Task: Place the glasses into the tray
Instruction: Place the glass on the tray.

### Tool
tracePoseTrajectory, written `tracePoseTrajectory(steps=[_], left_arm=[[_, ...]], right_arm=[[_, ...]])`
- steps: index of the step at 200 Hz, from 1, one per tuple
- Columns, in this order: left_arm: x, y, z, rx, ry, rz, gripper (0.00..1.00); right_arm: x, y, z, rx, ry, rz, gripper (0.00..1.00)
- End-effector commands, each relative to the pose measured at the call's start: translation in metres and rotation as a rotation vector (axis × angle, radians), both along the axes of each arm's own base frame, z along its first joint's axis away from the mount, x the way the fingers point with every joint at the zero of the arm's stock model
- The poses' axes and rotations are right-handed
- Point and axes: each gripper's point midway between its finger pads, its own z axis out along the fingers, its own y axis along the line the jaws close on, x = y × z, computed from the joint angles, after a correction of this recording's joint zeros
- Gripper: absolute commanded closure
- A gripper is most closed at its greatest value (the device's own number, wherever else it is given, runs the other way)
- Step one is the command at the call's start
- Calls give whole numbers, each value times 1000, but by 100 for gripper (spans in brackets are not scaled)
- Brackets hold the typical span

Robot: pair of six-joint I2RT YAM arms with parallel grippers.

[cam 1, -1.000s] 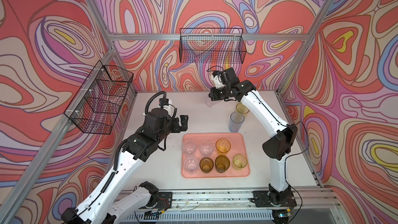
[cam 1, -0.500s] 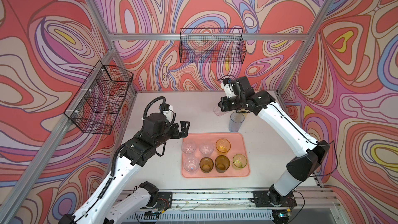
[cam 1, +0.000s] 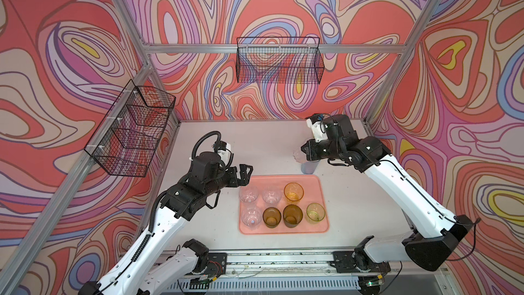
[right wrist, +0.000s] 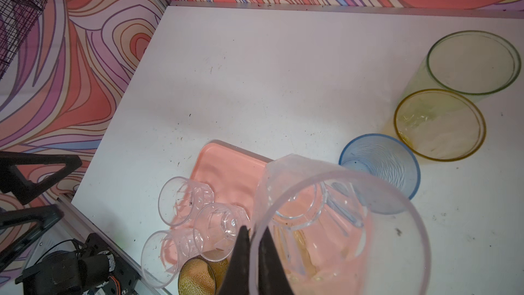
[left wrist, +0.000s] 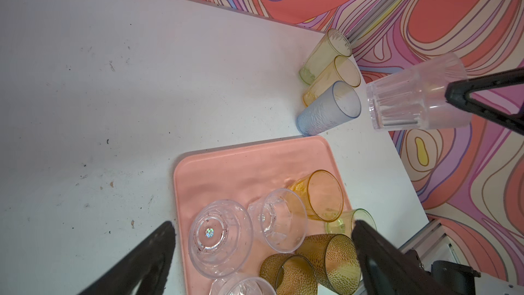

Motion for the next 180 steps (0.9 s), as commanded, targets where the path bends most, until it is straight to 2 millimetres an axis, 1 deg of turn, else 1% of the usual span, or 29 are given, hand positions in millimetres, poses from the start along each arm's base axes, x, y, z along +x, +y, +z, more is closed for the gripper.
tracePoseTrajectory(steps=[1, 41, 64, 100, 130, 155, 180], left_arm=[[-2, -5, 0, -54, 11, -6, 0], [-2, -16, -2, -73, 35, -33, 0], [-4, -23, 1, -63, 26, -48, 0], [-10, -41, 3, -28, 2, -79, 0], [-15, -55, 1, 4, -3, -107, 0], [-19, -66, -3, 42, -9, -126, 0], [-21, -79, -2, 68, -20, -153, 0]], right_arm=[[-7, -11, 9, 0, -38, -32, 100], [-21, -25, 5, -12, -40, -59, 100], [-28, -31, -3, -28, -23, -66, 100], [-38, -39, -20, -51, 22, -85, 100], [-46, -49, -34, -75, 56, -116, 100], [-52, -53, -44, -86, 84, -124, 100], [-57, -56, -52, -89, 107, -133, 100]])
